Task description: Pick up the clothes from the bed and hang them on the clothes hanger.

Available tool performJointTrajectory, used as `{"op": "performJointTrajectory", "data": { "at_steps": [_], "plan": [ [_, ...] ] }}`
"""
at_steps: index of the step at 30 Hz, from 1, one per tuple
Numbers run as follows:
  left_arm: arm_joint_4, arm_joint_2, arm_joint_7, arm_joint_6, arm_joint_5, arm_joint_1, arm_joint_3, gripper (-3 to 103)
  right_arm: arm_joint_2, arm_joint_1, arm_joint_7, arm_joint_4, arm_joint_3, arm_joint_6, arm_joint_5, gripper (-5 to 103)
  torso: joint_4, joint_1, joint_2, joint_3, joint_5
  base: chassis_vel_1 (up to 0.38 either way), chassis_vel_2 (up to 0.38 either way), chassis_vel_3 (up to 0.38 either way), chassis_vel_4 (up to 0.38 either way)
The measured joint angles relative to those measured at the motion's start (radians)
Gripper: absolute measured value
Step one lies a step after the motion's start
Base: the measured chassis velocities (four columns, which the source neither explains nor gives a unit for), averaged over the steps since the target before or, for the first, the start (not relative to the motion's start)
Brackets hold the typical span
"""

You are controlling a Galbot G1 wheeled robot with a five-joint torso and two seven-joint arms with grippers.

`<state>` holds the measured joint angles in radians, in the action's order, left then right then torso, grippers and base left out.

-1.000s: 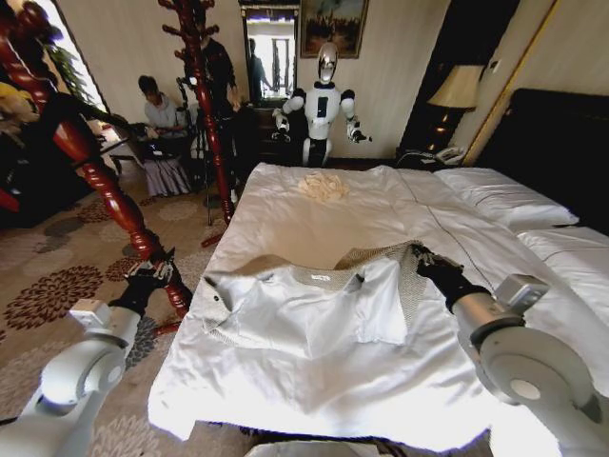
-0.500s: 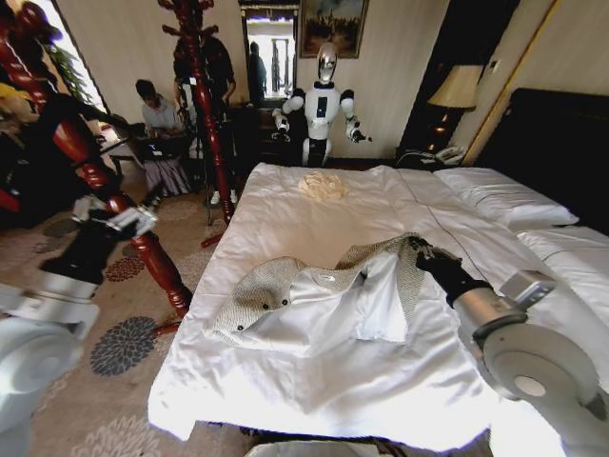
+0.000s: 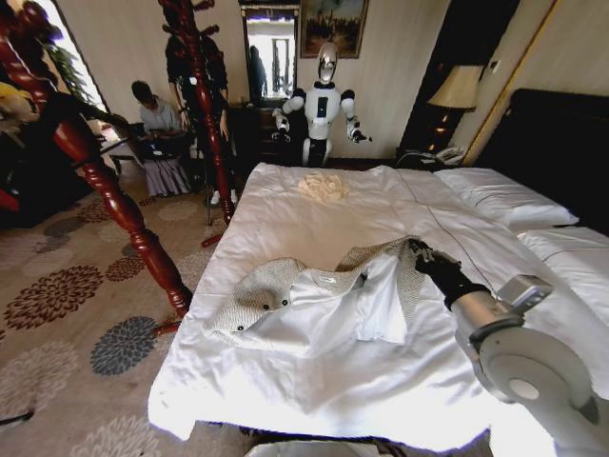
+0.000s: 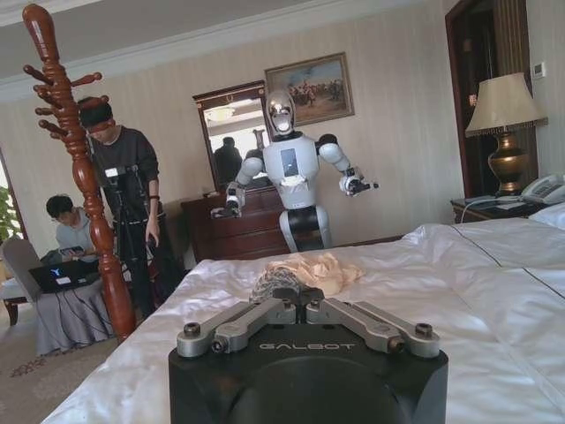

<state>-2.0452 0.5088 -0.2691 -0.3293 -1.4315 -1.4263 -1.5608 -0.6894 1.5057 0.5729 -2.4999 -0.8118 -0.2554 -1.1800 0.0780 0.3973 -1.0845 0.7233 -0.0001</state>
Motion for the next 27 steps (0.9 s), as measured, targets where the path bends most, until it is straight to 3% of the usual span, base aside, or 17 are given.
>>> {"op": "performJointTrajectory", "data": {
  "at_steps": [2,7,12,22,27],
  "plan": [
    [0.045,-0.06,-0.01,-0.055,-0.048,0.005,0.002,100,-0.001,-0.001,0.005,0.0,0.004,-0.004,0.002,1,0.0001,0.0,0.0,0.0,0.0001,0.0,0.0,0.0,0.0],
    [0.1,-0.13,-0.016,-0.124,-0.084,0.014,0.027,100,-0.001,-0.001,0.007,0.0,0.006,-0.006,0.003,1,0.0002,0.0,0.0,0.0,0.0001,0.0,0.0,0.0,0.0],
    [0.158,-0.235,-0.05,-0.237,-0.161,0.085,0.131,100,-0.003,0.005,0.014,0.0,0.006,-0.01,0.004,1,0.0005,0.0,0.0,0.0,0.0002,0.0,0.0,0.0,0.0],
    [0.145,-0.295,-0.083,-0.305,-0.168,0.093,0.159,100,-0.001,-0.005,0.018,0.0,0.027,-0.011,0.011,1,0.0,0.0,0.0,0.0,0.0002,0.0,0.0,0.0,0.0],
    [0.135,-0.298,-0.146,-0.36,-0.181,0.083,0.161,100,-0.003,-0.004,0.021,0.0,0.028,-0.013,0.015,1,0.0,0.0,0.0,0.0,0.0002,0.0,0.0,0.0,0.0]
  ]
}}
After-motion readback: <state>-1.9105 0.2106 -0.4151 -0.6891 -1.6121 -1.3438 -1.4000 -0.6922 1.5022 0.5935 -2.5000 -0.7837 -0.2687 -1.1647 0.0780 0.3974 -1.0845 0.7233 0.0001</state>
